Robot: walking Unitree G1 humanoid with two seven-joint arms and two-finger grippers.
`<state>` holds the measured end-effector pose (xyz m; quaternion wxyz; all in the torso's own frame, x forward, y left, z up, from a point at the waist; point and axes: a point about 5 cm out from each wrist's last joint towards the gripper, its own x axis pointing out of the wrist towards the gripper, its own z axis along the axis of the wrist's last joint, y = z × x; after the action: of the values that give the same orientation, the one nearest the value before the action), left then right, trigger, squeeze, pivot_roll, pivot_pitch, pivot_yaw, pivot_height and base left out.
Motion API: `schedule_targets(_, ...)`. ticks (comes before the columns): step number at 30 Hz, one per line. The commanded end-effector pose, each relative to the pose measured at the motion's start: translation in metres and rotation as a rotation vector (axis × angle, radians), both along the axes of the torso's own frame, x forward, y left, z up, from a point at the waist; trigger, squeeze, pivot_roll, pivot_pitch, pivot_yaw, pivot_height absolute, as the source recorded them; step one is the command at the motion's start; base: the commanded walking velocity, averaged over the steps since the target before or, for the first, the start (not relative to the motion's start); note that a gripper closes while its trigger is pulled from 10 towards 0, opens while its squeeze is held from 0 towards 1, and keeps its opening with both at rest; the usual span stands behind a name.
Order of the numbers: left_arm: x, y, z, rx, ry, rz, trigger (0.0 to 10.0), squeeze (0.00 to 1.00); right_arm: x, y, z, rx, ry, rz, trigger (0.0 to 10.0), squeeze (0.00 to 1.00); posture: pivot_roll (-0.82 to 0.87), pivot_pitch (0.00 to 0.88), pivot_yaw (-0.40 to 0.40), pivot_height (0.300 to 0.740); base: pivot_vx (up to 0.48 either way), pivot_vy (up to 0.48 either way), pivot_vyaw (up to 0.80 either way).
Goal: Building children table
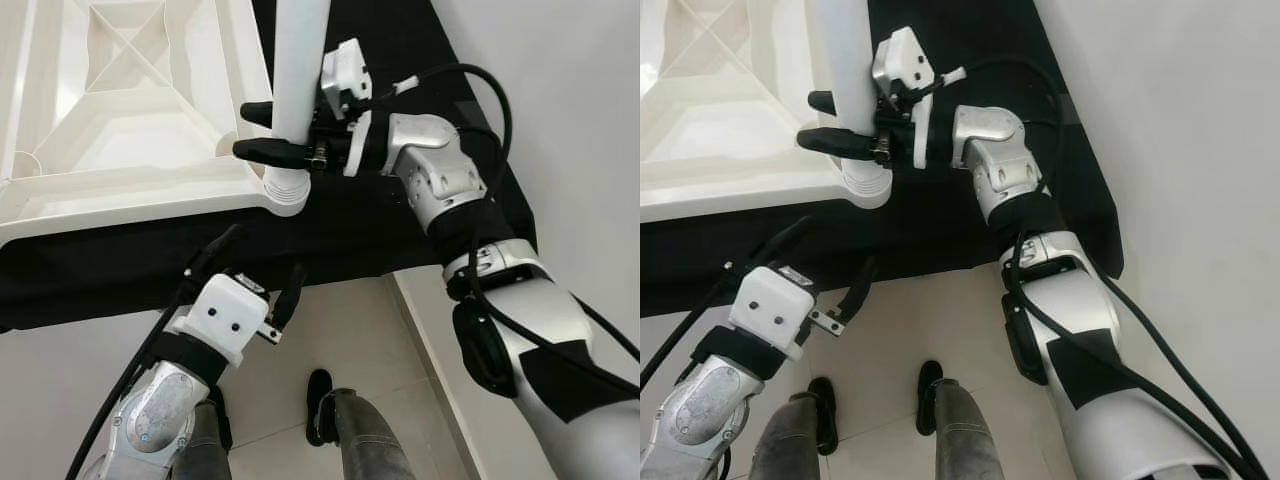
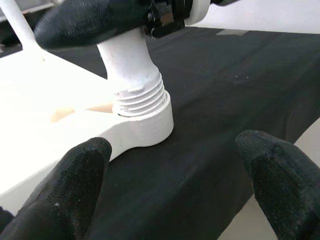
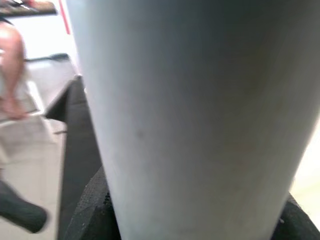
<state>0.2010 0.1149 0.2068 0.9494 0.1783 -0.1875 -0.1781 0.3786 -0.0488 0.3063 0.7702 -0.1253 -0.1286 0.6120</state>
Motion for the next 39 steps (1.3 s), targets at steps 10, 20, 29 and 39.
schedule_targets(10,-0.011,0.010,0.000,-0.001,0.019,0.055,10.0,0.00,-0.046,0.015,-0.143,0.033,0.445,-0.831,0.0,0.00,0.23,0.359,-0.167,0.740,0.000,0.000,0.00)
schedule_targets(20,-0.007,0.010,0.002,-0.022,0.003,0.077,10.0,0.00,-0.030,0.018,-0.124,0.033,0.381,-0.851,10.0,0.00,0.22,0.354,-0.179,0.740,0.000,0.000,0.00)
schedule_targets(29,-0.006,0.011,0.002,-0.040,0.005,0.086,10.0,0.00,-0.031,0.017,-0.050,0.124,0.139,-0.321,10.0,0.00,0.20,0.352,-0.191,0.740,0.000,0.000,0.00)
schedule_targets(39,-0.006,0.008,0.002,-0.048,-0.001,0.092,10.0,0.00,-0.014,0.017,-0.019,-0.015,0.052,-0.003,10.0,0.00,0.22,0.354,-0.206,0.740,0.000,0.000,0.00)
